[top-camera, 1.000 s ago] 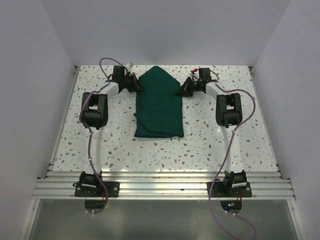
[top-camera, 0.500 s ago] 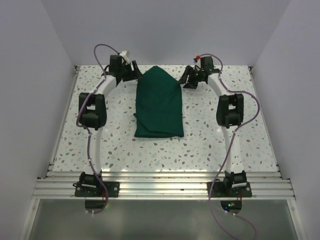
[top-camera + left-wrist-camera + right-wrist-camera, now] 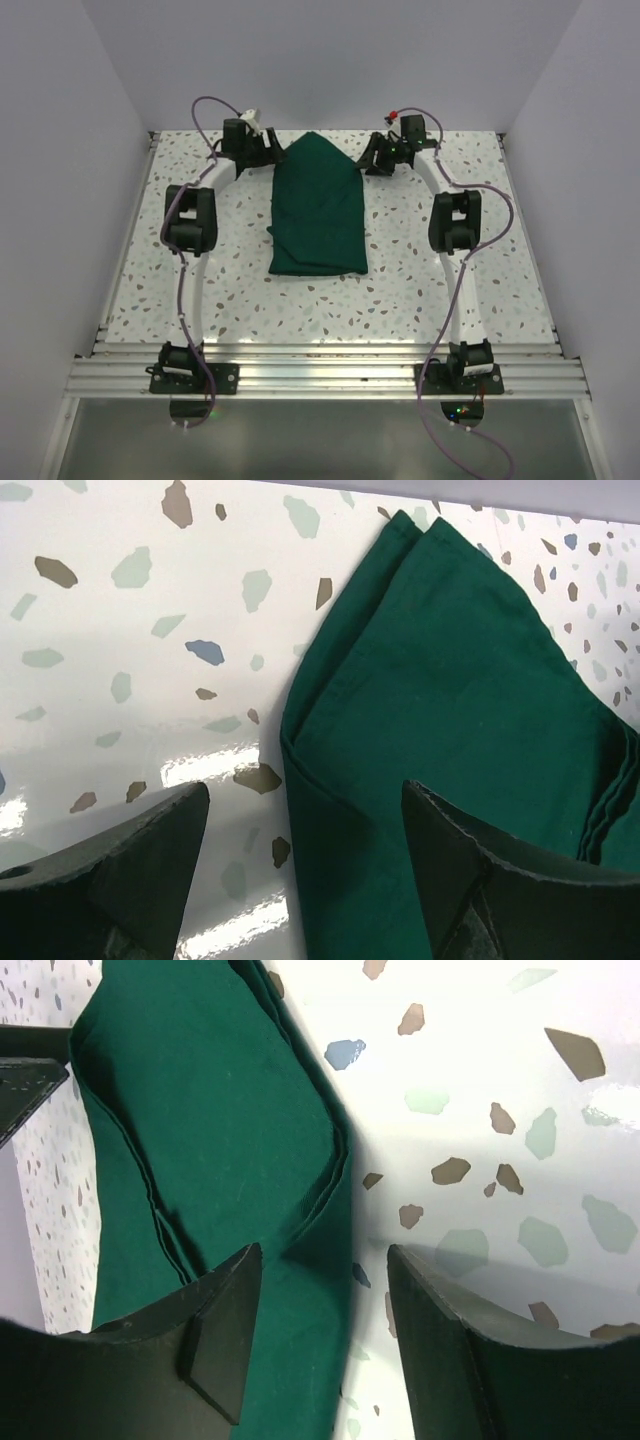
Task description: Prepare the surgical pack
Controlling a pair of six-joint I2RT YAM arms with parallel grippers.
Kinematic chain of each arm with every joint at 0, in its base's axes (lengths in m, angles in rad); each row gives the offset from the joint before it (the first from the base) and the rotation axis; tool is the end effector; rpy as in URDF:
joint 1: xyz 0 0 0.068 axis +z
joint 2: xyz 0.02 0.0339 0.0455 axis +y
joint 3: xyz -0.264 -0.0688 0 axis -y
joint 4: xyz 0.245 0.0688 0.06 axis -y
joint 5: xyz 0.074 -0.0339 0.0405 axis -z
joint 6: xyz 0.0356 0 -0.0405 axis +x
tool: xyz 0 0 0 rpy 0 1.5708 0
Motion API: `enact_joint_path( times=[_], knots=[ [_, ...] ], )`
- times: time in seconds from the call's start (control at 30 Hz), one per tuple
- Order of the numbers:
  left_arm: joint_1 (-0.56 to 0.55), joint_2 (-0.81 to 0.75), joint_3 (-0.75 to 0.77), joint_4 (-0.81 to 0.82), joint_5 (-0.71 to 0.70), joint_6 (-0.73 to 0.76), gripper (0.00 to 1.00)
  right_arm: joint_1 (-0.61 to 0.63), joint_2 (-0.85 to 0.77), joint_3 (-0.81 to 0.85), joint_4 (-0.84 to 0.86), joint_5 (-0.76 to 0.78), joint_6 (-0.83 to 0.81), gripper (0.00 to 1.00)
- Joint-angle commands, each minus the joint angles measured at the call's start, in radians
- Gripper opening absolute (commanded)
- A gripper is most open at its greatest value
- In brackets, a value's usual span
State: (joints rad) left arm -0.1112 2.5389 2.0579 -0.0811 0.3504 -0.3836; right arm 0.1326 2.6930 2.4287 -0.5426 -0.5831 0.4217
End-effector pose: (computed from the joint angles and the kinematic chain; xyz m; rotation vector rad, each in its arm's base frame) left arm 0.5685 -0.0758 0.1457 -0.0841 2.1655 -0.6617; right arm 0.5741 0.0963 0.1470 0.0593 2.4113 0.9544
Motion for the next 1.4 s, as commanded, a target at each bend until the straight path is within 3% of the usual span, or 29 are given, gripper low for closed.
enact_joint_path(
  times=[0.0,0.13,0.27,0.33,0.43,0.47,0.57,0.7,0.83,1.0,1.03,1.2,1.37],
  knots=[
    [-0.005,0.049,0.005,0.018,0.033,-0.006,0.82,0.018,0.05,0.03,-0.002,-0.034,-0.027,0.57],
    [-0.008,0.081,0.038,0.014,0.061,-0.034,0.75,0.048,0.064,0.03,-0.014,-0.018,-0.054,0.56],
    [-0.008,0.093,0.045,0.032,0.113,-0.057,0.6,0.061,0.086,0.03,0.027,-0.02,-0.006,0.51],
    [-0.007,0.103,0.064,0.024,0.128,-0.061,0.54,0.061,0.105,0.056,0.033,-0.023,0.009,0.41],
    [-0.005,0.121,0.111,0.011,0.148,-0.073,0.37,0.059,0.117,0.095,0.056,-0.03,0.058,0.26],
    [-0.005,0.119,0.123,0.014,0.162,-0.081,0.24,0.059,0.099,0.09,0.069,-0.034,0.075,0.18],
    [0.001,0.083,0.119,0.029,0.199,-0.139,0.01,0.058,0.055,0.073,0.118,-0.053,0.141,0.05],
    [0.002,-0.021,0.085,0.041,0.242,-0.178,0.0,0.055,-0.031,0.076,0.09,-0.093,0.201,0.0],
    [0.001,-0.205,-0.03,0.034,0.286,-0.19,0.0,0.056,-0.163,-0.049,0.047,-0.145,0.222,0.0],
    [-0.001,-0.429,-0.321,-0.011,0.305,-0.108,0.0,0.056,-0.309,-0.161,-0.074,-0.164,0.172,0.0],
    [-0.001,-0.5,-0.403,-0.016,0.299,-0.092,0.0,0.056,-0.371,-0.218,-0.077,-0.169,0.161,0.0],
    [-0.001,-0.641,-0.534,-0.179,0.305,0.025,0.0,0.056,-0.55,-0.445,-0.063,-0.19,0.184,0.0],
    [-0.01,-0.874,-0.772,-0.171,0.324,0.028,0.0,0.071,-0.723,-0.715,-0.14,-0.136,0.124,0.0]
  ],
)
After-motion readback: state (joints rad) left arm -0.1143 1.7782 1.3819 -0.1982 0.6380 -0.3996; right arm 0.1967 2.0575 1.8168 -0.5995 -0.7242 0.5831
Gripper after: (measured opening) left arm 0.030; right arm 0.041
